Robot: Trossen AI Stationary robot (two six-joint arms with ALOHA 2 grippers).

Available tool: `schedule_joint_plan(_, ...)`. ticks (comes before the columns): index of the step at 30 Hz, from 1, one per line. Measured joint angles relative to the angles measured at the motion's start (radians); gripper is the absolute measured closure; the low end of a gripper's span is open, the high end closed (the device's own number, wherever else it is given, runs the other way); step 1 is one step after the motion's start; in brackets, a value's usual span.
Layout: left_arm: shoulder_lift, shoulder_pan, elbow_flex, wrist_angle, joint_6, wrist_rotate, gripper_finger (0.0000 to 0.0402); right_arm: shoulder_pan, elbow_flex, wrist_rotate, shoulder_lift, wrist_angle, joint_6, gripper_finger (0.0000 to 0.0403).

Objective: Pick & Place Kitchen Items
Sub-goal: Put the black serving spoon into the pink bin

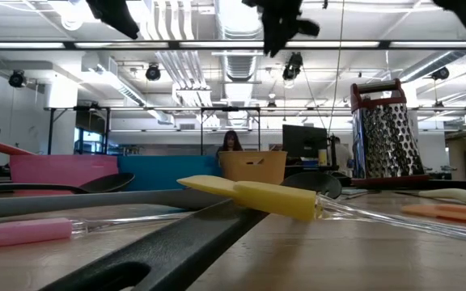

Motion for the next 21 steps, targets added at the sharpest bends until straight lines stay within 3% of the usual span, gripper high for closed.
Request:
schedule_joint_plan(7, 0.003, 0.000, 0.000, -0.005, -0.022, 0.000, 0.0186, 0.150, 0.000, 0.137, -0.095, -0.006, -0.008, 0.0364)
schedule_joint_plan(15, 0.002, -0.021, -0.006, -0.041, -0.264, -0.001, 0.0188, 0.369, 0.000, 0.320, -0.126, -0.053, -0.025, 0.0376)
schedule_joint_plan(21, -0.027, -0.097, -0.110, -0.050, -0.305, -0.007, 0.0189, 0.517, -0.005, 0.363, -0.123, -0.089, 0.001, 0.0366)
